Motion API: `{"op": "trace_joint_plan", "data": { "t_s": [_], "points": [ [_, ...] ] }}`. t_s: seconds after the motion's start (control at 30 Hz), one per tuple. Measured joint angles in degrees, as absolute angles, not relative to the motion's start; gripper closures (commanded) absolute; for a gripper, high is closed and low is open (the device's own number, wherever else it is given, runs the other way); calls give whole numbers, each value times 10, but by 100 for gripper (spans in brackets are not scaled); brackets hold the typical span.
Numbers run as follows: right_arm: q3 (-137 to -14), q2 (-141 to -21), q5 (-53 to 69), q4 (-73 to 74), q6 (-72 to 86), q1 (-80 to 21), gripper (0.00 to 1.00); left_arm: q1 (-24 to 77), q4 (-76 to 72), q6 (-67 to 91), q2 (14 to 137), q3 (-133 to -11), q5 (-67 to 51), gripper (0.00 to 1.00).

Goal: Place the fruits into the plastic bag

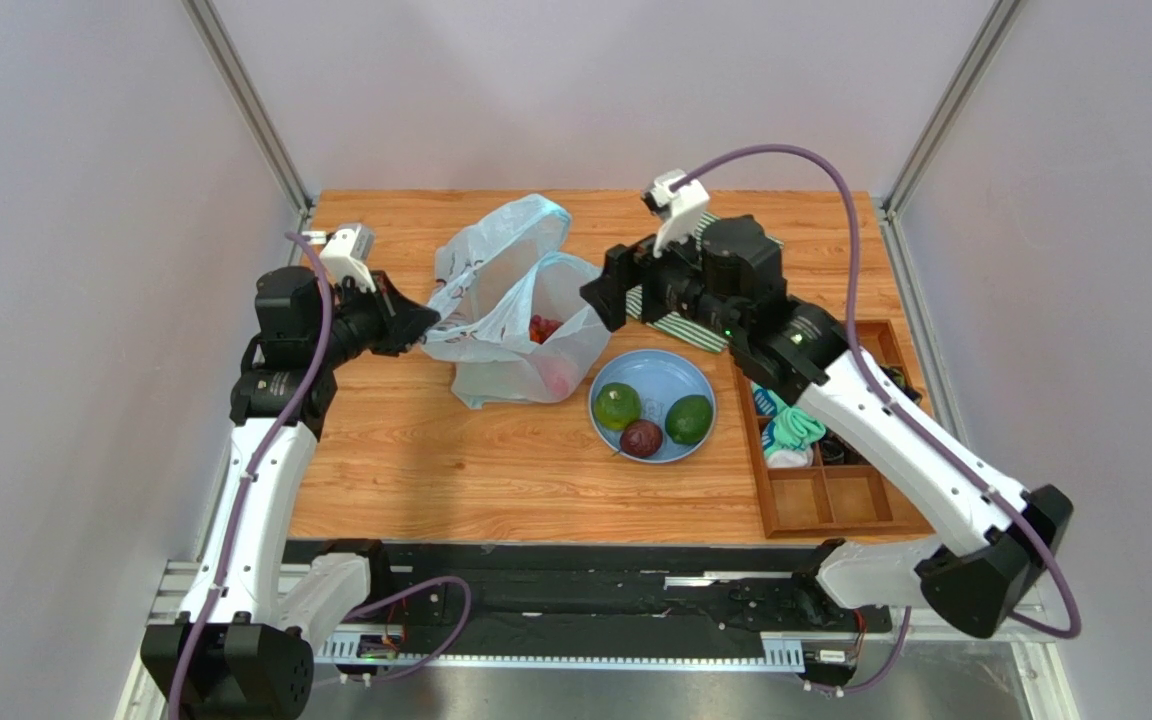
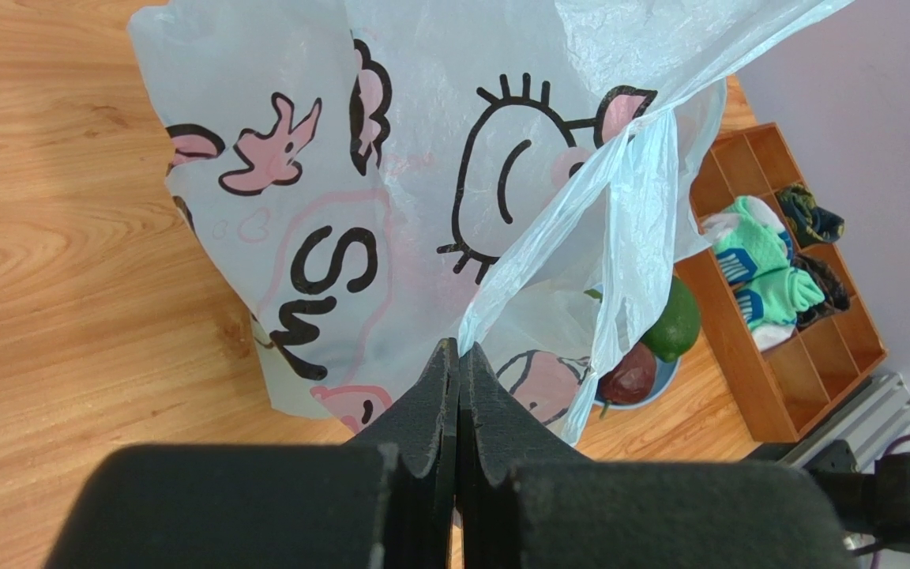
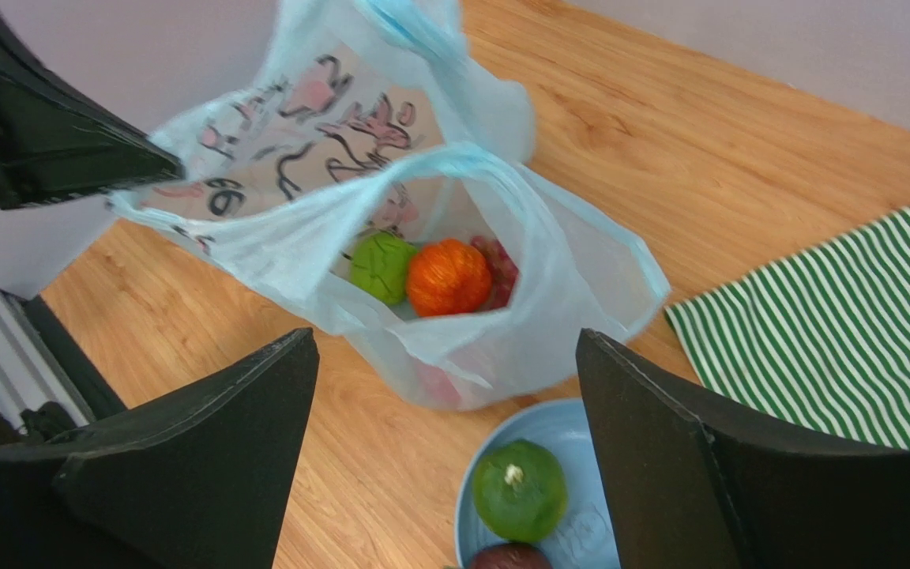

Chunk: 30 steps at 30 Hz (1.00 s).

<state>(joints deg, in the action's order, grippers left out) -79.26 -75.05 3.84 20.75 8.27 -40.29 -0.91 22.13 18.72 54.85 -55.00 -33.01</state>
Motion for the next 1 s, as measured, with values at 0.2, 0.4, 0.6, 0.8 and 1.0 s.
{"op": "trace_joint_plan", "data": {
  "t_s": [0.2, 0.4, 0.6, 0.8, 1.0],
  "points": [
    [-678, -717, 26, 206, 99, -362, 14, -9, 225, 181, 547, -550, -330, 100],
    [-605, -779, 51, 232, 108, -358, 14, -9, 230, 175, 545, -550, -330, 100],
    [-603, -840, 72, 227, 116, -358, 15, -9, 231, 174, 544, -550, -329, 100],
    [-600, -895, 86, 212, 127, -358, 16, -9, 234, 172, 544, -550, -329, 100],
    [-600, -933, 93, 201, 140, -358, 17, -9, 234, 172, 544, -550, -330, 100]
  ]
}}
